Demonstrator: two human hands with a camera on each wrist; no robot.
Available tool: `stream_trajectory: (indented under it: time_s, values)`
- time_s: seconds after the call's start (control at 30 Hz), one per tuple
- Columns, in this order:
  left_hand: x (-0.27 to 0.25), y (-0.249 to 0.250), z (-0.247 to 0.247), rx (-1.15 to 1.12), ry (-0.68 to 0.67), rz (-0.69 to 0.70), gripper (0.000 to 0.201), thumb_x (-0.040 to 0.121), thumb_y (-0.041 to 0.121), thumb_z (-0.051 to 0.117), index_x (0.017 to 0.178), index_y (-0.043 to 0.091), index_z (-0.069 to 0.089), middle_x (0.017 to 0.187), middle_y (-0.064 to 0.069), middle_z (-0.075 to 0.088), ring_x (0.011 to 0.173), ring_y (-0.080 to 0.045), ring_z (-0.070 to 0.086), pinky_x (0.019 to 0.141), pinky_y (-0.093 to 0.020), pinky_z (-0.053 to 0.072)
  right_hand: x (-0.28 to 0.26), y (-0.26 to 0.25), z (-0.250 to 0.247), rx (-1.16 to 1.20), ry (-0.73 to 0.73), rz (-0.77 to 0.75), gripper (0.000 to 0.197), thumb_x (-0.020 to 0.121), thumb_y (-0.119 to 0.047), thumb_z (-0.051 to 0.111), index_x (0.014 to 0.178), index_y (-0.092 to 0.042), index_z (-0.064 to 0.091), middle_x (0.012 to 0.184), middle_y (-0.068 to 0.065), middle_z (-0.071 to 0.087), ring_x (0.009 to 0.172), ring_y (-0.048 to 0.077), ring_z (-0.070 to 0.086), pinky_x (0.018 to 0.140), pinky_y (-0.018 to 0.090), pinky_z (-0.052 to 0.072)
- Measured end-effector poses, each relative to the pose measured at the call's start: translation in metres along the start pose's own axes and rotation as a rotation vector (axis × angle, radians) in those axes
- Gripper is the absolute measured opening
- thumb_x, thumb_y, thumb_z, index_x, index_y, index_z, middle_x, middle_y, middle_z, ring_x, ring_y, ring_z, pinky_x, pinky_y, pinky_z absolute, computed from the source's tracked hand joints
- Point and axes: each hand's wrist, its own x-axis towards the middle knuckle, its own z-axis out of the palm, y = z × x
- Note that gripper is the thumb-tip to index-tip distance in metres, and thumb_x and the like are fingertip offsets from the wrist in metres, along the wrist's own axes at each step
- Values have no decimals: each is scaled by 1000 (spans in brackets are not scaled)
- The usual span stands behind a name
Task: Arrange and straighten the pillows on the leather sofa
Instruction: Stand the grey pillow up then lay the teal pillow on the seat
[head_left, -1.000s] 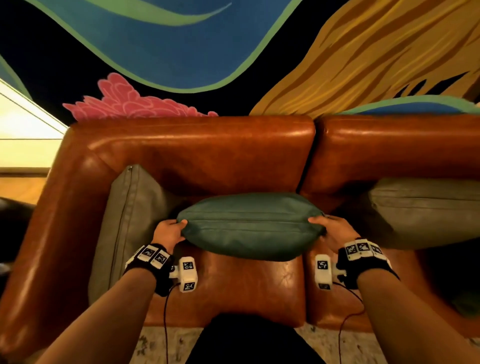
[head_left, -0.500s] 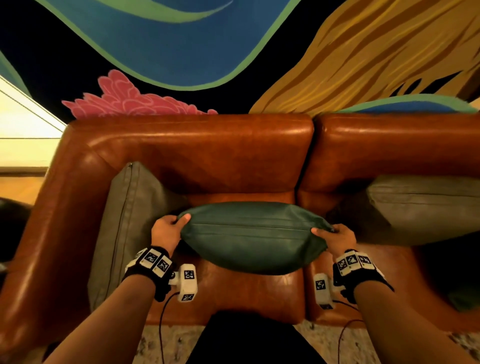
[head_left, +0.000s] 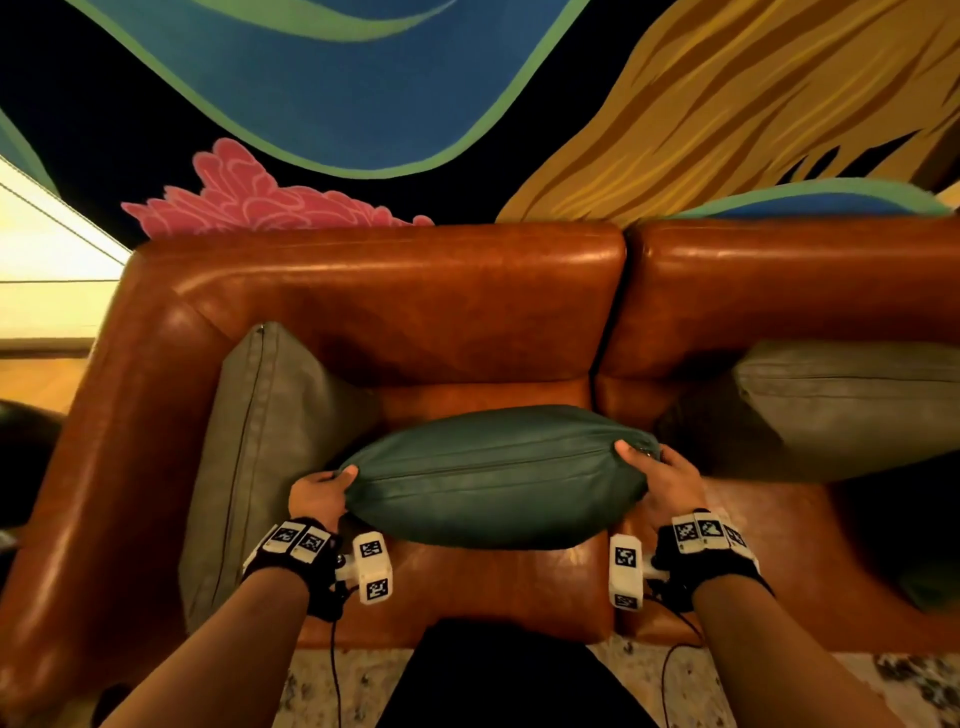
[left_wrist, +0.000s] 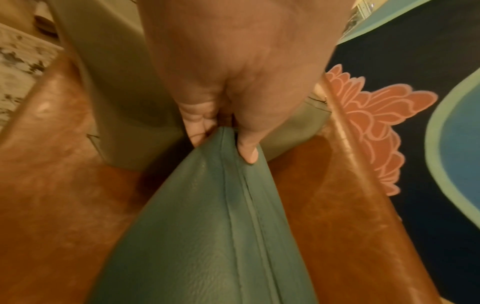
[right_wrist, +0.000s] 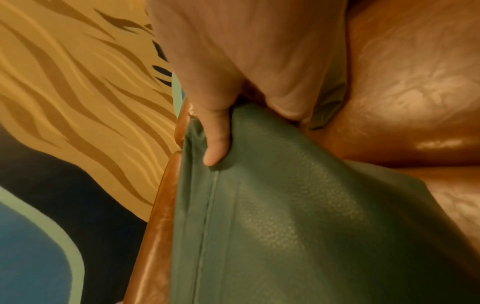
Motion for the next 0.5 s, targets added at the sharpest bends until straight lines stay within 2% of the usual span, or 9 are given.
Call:
stream_trajectory:
  time_s: [0.07, 0.13, 0.17, 0.23, 0.3, 0.37, 0.43, 0.5]
  values:
    - [-9, 1, 2, 32, -4, 7, 33, 87, 27, 76, 98, -4, 69, 91, -22, 68, 77, -32, 62, 77, -41, 53, -3, -5, 2, 37, -14, -27, 14, 79, -1, 76, 92, -1, 69, 98, 20, 75, 91, 36, 72, 81, 43, 61]
    - [-13, 0, 3, 81, 2, 70, 39, 89, 32, 73, 102, -5, 71, 96, -23, 71, 89, -38, 67, 86, -45, 54, -2, -10, 3, 57, -1, -26, 7, 84, -3, 72, 82, -8, 67, 88, 14, 76, 88, 32, 71, 72, 37, 62]
    - [-13, 0, 5, 109, 4, 101, 44, 88, 37, 73, 104, -3, 72, 99, -24, 72, 94, -40, 67, 89, -47, 53, 0, -10, 3, 65, 14, -25, 3, 85, -6, 71, 87, -7, 69, 90, 14, 76, 91, 33, 70, 74, 39, 62]
    - [13, -17, 10, 84, 18, 105, 57, 77, 53, 75, 106, 3, 73, 102, -22, 73, 99, -40, 68, 93, -51, 54, 3, -6, 3, 69, 66, -9, 23, 84, -13, 75, 105, -3, 70, 102, 18, 75, 98, 36, 71, 86, 47, 59]
    - [7, -8, 11, 23, 38, 87, 64, 70, 58, 75, 105, 5, 72, 103, -21, 73, 102, -40, 68, 95, -53, 53, 6, -1, 8, 45, 167, -25, 34, 80, -22, 80, 107, -4, 71, 100, 18, 75, 96, 35, 72, 90, 49, 57]
    - [-22, 15, 13, -5, 66, 116, 56, 87, 49, 67, 113, -1, 69, 111, -23, 70, 109, -42, 63, 95, -46, 50, 4, -6, 12, -176, 297, -116, 29, 84, -34, 74, 87, -5, 70, 81, 12, 72, 86, 31, 70, 82, 37, 56]
    - [-46, 33, 22, 59, 117, 214, 50, 103, 39, 48, 117, -6, 63, 116, -28, 65, 112, -44, 59, 93, -45, 44, 0, -9, 20, -452, 352, -287, 44, 91, -45, 63, 72, -5, 61, 70, 10, 64, 83, 36, 65, 77, 40, 50]
    - [-72, 45, 36, 113, 97, 403, 50, 106, 37, 39, 110, -7, 63, 113, -31, 65, 110, -43, 59, 92, -45, 43, -12, -6, 30, -701, 197, -460, 45, 95, -47, 57, 73, -8, 51, 69, 10, 60, 78, 36, 62, 74, 42, 47]
